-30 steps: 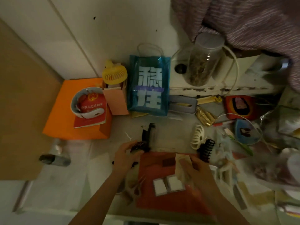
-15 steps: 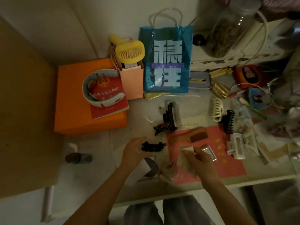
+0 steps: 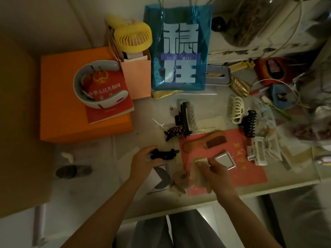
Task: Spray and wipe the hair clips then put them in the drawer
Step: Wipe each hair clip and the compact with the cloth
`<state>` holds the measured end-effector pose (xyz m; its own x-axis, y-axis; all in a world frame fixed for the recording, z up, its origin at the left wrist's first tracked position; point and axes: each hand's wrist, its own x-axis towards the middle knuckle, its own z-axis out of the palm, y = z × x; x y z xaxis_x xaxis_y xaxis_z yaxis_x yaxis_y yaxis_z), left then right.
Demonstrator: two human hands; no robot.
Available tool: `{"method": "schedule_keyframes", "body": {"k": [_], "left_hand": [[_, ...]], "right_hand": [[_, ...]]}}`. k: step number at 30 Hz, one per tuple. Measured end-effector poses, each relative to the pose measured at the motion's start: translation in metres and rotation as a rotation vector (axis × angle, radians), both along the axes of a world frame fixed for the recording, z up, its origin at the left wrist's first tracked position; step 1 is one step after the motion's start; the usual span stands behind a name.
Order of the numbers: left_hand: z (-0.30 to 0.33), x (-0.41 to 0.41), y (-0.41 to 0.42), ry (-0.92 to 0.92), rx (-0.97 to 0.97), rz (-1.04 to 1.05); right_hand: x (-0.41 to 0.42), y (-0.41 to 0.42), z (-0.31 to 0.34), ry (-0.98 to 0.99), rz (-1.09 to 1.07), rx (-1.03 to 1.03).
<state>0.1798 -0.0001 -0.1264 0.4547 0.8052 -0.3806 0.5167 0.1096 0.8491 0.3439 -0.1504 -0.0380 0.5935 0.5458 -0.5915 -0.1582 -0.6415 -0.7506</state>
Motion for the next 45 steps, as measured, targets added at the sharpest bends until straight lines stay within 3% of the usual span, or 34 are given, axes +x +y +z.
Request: {"method": "schedule_keyframes", "body": {"k": [11,21,27,45], "left_hand": [[-0.007,0.005,0.001,0.022,0.053,0.034],[0.006,0.002,0.006,-0.060,-0.102,0.165],[0.058,0.011,0.014,-0.201,-0.109,0.188],[0.256,0.049,0.033,-0.546,0.146,0.186]], "right_hand": [[0.005,-0.003,-0.011,0.053,-0.002,0.019],[0.004,-0.009,-0.004,0.057,-0.006,0.028],[0.008,-0.001,0.016,0.065,-0.033,0.089],[0.028,0.074,0.155,0.101,-0.040,0.526]]}}
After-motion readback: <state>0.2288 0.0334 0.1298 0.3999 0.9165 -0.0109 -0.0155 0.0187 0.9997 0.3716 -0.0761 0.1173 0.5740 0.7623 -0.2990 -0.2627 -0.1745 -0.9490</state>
